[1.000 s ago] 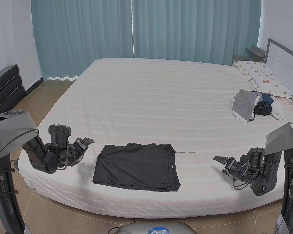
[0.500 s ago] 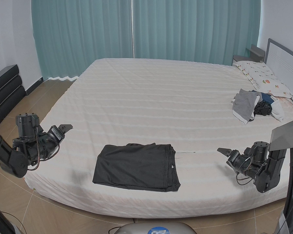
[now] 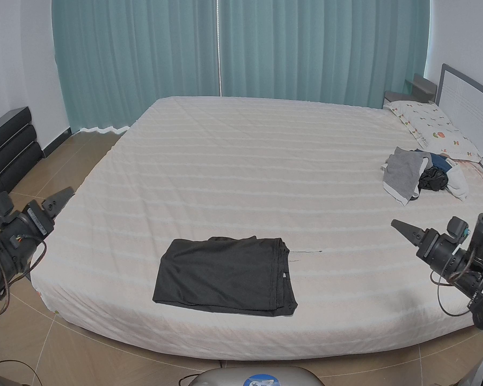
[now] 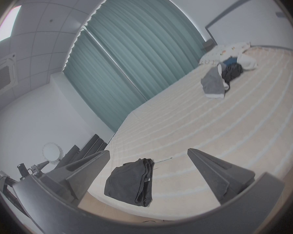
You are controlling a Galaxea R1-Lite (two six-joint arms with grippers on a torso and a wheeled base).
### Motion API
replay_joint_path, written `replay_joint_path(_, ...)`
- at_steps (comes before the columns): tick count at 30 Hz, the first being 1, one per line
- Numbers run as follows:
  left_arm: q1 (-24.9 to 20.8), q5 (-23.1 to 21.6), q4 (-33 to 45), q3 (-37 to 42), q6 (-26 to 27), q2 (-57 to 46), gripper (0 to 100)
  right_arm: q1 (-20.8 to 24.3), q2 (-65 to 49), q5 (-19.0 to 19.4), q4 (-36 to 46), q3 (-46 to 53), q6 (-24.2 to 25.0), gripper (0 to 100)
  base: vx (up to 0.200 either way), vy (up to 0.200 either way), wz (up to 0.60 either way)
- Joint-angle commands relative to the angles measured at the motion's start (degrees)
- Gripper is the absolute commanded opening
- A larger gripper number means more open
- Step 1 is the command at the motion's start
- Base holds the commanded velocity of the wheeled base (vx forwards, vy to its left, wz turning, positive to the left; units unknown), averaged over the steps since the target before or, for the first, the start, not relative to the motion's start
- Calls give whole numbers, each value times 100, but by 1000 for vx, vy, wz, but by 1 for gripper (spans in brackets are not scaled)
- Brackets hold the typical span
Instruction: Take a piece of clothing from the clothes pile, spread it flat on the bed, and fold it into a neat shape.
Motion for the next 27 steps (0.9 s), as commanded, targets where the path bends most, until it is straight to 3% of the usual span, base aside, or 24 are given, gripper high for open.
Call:
replay_joint_path(1,100,-118,1116,625,973,-3007,100,-112,-3654,-153,1815,763,-920,100,0,0,0)
replay_joint_path(2,100,-145,1248,625,1016,-3139,100,-112,-3848,-144,2009,754,-991,100,0,0,0)
replay_joint_path(6,100,-461,2522,564,1333,-4228,100,-95,-5772,-118,4197,455,-1896,100,0,0,0)
replay_joint_path(7,100,-470,2566,564,1342,-4264,100,-95,-5852,-109,4276,438,-1914,100,0,0,0)
replay_joint_path(9,100,-593,3059,616,1632,-4791,100,-68,-6985,-65,5814,69,-2142,100,0,0,0)
replay_joint_path(10,100,-593,3059,616,1632,-4791,100,-68,-6985,-65,5814,69,-2142,100,0,0,0)
replay_joint_path(12,100,-646,3428,722,1966,-5274,100,-139,-8102,-74,7678,-415,-2371,100,0,0,0)
replay_joint_path(15,100,-654,3595,854,2133,-5705,100,-121,-9130,-83,9101,-722,-2696,100,0,0,0)
replay_joint_path(19,100,-716,3665,1030,2352,-6118,100,-394,-9789,-56,9840,-951,-3039,100,0,0,0)
replay_joint_path(27,-103,-813,4491,1188,2774,-7102,100,-508,-10000,-302,9813,-696,-3460,100,0,0,0)
